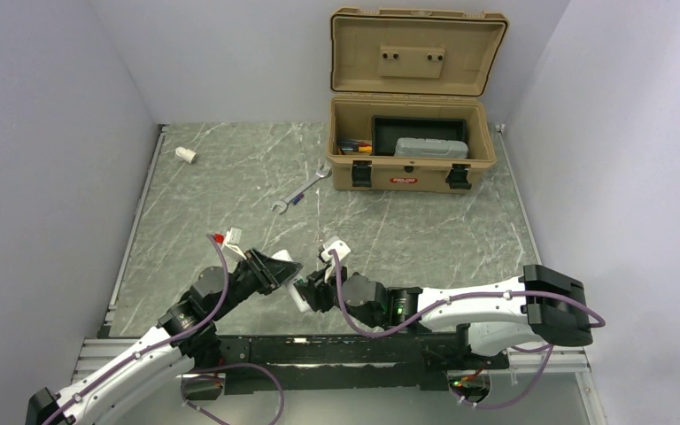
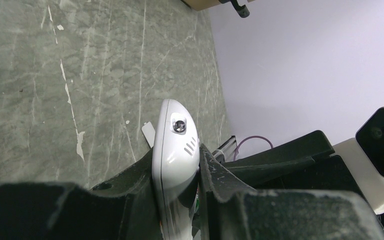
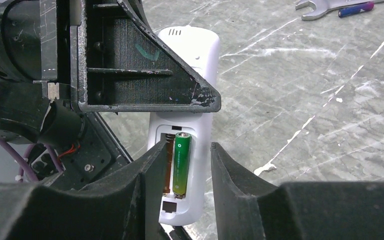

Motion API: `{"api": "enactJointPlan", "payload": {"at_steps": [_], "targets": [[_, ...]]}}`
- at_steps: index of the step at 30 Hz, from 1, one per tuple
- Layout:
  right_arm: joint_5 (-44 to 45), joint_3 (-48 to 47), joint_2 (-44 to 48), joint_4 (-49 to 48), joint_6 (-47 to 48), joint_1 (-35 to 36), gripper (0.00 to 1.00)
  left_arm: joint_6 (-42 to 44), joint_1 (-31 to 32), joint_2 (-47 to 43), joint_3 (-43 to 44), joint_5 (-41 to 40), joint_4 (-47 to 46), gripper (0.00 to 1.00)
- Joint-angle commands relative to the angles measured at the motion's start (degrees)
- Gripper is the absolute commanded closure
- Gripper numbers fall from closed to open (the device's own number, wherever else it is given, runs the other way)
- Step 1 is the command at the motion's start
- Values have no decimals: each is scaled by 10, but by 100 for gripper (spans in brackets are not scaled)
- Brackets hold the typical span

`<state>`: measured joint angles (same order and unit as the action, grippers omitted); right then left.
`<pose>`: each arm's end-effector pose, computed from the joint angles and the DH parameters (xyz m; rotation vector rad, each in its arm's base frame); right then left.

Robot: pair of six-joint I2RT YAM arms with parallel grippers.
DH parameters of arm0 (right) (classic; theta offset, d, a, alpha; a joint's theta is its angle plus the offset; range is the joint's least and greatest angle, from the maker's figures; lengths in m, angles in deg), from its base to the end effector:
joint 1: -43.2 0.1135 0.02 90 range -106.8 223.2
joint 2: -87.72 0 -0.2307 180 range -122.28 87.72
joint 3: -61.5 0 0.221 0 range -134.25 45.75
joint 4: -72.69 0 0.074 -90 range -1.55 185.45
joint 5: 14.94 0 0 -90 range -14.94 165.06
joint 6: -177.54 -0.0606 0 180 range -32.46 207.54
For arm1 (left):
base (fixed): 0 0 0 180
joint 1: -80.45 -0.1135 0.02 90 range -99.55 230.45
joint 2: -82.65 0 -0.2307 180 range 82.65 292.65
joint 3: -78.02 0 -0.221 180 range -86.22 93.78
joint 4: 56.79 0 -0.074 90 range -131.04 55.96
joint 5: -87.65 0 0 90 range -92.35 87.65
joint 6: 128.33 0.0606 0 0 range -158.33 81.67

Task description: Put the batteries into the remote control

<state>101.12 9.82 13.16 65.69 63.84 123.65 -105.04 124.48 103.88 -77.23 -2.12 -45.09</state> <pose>0.0737 0.2774 0.2148 -0.6037 1.8083 0.8516 0.1140 -0.1105 0.1915 -0.3778 1.9010 -1.3841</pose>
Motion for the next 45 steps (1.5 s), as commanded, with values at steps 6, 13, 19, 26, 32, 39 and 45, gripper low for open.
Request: {"api": "enactJointPlan", "payload": {"at_steps": [6,13,19,26,32,39,45], "targets": [[5,-16,24,13,9,0,50,-7,2,6,12,16,-49,100],[4,-10,66,13,16,0,44,-7,2,5,11,20,-47,100],[-12,-17,110,35,27,0,39,-10,2,9,6,33,-58,100],[-86,-16,205,94,124,-1,36,-15,3,40,2,78,-114,100],[-216,35,289,99,263,0,38,-14,2,59,8,119,-142,100],[-392,61,311,114,353,0,48,0,4,113,42,204,-174,100],[-499,25,281,148,383,0,55,-4,9,152,66,261,-226,100]]}}
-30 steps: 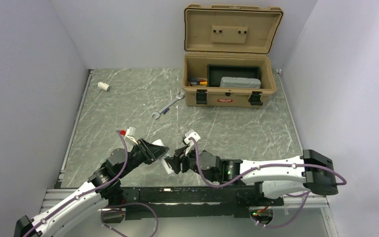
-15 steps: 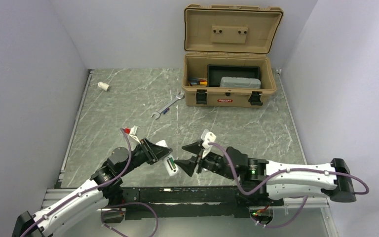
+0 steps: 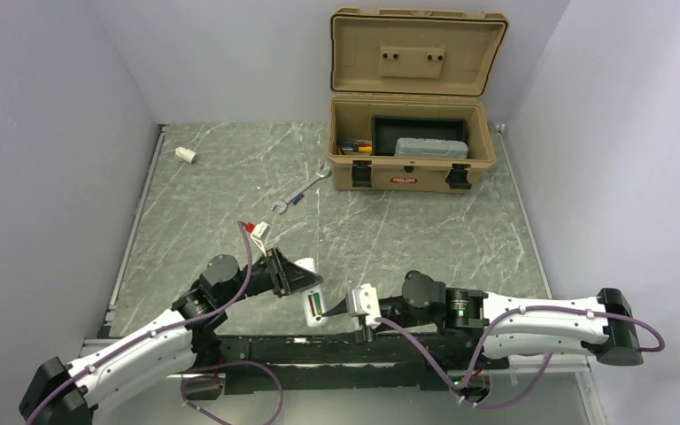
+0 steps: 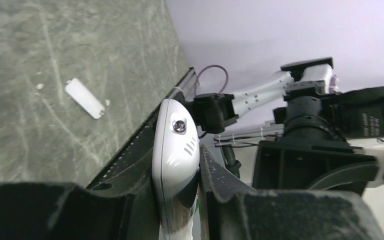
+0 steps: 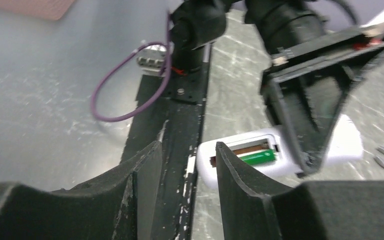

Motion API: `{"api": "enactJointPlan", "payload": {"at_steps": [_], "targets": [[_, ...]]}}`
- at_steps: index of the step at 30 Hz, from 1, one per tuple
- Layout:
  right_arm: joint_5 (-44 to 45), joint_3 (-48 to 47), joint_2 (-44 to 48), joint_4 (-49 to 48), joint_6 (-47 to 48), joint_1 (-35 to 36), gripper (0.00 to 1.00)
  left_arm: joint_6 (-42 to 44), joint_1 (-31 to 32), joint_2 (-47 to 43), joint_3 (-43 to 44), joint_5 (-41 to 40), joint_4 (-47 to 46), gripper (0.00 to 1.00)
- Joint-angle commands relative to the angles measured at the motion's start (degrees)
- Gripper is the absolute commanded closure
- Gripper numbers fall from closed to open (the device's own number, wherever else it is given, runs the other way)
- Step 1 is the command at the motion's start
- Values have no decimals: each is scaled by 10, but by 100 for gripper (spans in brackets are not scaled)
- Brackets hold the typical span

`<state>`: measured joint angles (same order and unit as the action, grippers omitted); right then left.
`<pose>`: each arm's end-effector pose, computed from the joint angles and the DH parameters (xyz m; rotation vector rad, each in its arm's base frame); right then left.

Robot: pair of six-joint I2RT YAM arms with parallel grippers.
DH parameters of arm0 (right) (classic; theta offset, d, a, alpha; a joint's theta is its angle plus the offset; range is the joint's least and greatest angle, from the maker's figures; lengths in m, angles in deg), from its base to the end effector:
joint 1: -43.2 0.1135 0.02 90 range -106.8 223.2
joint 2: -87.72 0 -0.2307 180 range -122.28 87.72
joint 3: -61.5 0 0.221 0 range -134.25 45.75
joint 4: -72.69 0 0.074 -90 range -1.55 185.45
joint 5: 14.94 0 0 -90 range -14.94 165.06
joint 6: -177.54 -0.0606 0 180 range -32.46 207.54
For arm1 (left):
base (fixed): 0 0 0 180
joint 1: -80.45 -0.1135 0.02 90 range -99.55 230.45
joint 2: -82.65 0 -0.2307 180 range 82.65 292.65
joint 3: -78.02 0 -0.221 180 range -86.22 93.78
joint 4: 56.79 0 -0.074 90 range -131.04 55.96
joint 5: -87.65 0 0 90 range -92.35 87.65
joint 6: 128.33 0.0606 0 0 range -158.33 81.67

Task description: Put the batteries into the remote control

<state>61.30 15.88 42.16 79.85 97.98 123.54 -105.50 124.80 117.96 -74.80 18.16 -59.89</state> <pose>0.0212 0.2107 0.2620 -1.4238 1.1336 1.0946 0.1144 -0.1416 0.2041 -0.0694 1.9857 -1.6836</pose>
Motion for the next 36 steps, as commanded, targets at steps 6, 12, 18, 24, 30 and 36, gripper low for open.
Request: {"api": "enactJointPlan", "payload": {"at_steps": [6,12,18,24,30,36], "targets": [[-84,-34,-10,-8,71,1,55,7,19,30,58,78,-83,100],[-73,-29,5,-22,86,0,54,12,32,25,55,70,-66,100],[-28,-17,28,-41,97,-3,54,14,37,27,55,67,-63,100],[-31,-25,17,-26,119,-19,55,13,40,34,53,70,-71,100],[-95,-21,-5,-37,114,-64,58,14,41,35,53,67,-69,100],[-134,-21,-16,-46,106,-97,60,18,42,37,54,68,-64,100]]}}
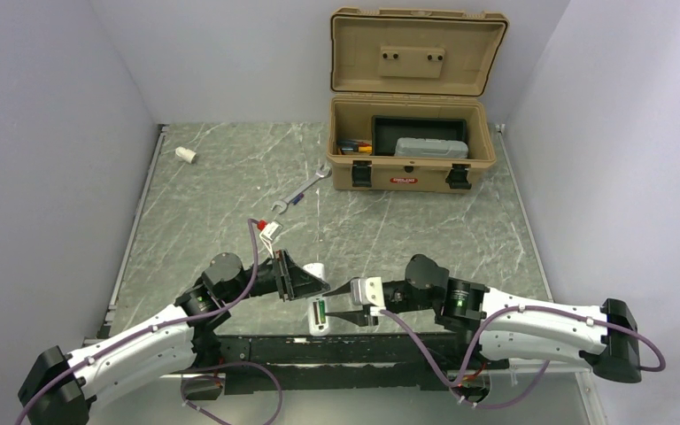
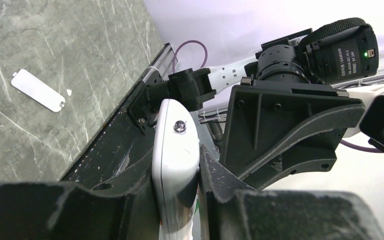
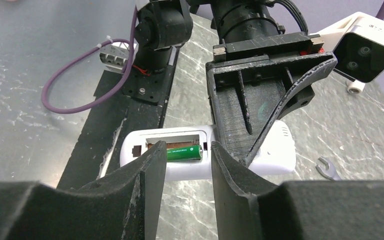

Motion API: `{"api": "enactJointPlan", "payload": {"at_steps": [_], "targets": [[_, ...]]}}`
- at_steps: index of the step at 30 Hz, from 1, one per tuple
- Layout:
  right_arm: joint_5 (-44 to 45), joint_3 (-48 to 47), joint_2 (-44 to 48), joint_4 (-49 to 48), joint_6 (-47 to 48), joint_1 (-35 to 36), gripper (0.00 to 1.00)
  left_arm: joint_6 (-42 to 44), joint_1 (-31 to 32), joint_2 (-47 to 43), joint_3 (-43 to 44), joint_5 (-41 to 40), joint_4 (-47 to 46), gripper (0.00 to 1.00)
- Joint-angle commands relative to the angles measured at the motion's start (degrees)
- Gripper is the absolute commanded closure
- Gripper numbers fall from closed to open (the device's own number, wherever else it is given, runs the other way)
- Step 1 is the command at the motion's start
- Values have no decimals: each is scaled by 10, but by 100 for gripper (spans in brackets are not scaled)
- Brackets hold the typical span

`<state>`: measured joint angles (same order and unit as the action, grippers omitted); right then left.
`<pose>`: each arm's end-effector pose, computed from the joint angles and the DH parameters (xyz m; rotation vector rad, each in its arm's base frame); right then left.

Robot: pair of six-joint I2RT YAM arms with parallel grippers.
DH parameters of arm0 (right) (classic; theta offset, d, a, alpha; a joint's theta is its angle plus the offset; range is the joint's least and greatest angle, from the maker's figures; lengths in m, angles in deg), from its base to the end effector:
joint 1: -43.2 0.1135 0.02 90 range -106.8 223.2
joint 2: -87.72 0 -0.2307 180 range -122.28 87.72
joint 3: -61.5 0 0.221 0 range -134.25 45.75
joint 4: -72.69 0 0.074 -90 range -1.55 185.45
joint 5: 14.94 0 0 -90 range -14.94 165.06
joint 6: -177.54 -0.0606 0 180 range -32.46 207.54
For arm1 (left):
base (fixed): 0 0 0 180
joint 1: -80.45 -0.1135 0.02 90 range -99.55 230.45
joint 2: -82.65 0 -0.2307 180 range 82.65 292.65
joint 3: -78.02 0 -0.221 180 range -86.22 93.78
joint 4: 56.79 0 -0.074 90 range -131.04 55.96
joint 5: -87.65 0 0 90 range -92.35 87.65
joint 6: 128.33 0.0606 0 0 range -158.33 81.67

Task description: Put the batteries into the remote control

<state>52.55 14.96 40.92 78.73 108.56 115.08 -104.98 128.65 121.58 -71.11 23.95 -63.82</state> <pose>0.0440 0.2090 0.2664 -1.4792 0.9769 0.9848 0.1051 -0.1578 0.2252 0.1265 1.9563 -1.8218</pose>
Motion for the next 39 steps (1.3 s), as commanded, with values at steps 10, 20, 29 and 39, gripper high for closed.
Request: {"api": "enactJointPlan", "payload": {"at_steps": [10,20,29,39], "targets": [[-81,-22,-24,-34,2,-29,65,10,3,11,17,14,-40,100],[-89,-26,-39,-37,3,-34,68,13,3,7,18,14,-34,100],[-91,-25,-39,-28,3,-35,71,12,3,6,17,12,-37,100],[-107,-32,-54,-4,13,-35,79,10,4,11,18,13,-37,100]]}}
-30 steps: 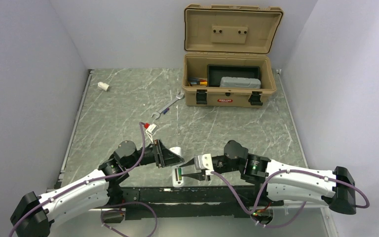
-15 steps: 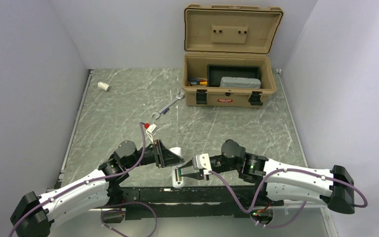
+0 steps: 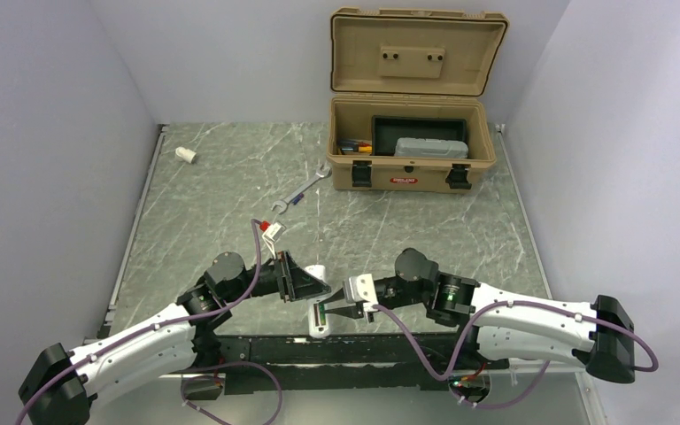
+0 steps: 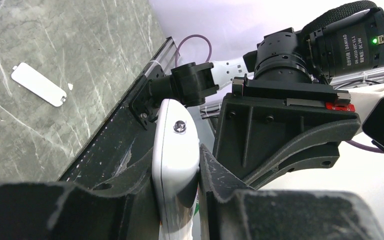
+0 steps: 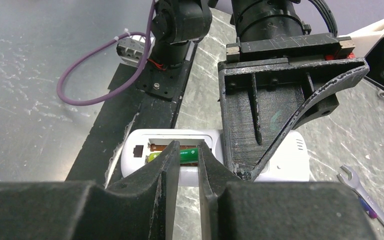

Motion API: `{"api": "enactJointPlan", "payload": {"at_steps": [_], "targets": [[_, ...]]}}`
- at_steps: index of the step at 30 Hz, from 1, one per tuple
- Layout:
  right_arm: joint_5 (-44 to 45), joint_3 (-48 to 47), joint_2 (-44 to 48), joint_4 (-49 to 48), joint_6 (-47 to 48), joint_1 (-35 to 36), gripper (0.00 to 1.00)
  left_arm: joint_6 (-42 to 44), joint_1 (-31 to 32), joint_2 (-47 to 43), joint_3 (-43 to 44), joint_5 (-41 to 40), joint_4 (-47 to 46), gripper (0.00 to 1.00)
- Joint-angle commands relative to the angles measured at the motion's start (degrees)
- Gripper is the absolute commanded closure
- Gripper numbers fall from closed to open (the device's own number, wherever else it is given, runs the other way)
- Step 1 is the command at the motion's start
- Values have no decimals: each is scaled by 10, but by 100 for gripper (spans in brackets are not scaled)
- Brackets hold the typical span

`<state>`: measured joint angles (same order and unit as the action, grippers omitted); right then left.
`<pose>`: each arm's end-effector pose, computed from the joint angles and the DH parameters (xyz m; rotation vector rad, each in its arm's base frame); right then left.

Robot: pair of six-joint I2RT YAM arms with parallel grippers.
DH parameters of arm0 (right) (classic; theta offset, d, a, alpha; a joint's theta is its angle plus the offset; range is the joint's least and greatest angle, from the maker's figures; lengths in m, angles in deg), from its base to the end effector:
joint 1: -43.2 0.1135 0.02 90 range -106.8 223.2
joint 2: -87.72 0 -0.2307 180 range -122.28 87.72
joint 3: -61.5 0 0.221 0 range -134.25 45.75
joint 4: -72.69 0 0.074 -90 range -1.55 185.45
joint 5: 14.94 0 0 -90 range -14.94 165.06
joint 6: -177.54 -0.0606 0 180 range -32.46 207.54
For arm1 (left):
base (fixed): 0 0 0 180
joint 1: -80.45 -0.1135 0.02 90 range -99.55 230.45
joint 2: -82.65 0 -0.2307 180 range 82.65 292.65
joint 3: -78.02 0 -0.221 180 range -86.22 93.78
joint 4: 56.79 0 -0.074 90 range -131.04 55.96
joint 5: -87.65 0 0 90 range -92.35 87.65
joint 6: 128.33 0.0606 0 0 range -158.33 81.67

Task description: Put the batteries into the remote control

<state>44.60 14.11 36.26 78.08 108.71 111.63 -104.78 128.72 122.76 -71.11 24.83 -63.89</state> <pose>0.0528 0.2170 0.2575 -1.5520 0.9778 1.0528 0.1055 -0.1599 0.2219 0.1392 1.9817 -1.8218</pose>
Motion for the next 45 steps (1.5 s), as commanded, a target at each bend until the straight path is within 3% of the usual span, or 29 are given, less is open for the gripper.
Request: {"api": "enactJointPlan", "payload": {"at_steps": [1,13,45], "targets": [[-30,-25,-10,6,12,-1,79,9,3,-2,20,5,-35,100],[-36,-34,-14,49,24,-1,85,9,3,-8,21,-2,-27,100],[-81,-19,-31,47,-5,0,87,9,3,-10,24,-20,-20,100]]}}
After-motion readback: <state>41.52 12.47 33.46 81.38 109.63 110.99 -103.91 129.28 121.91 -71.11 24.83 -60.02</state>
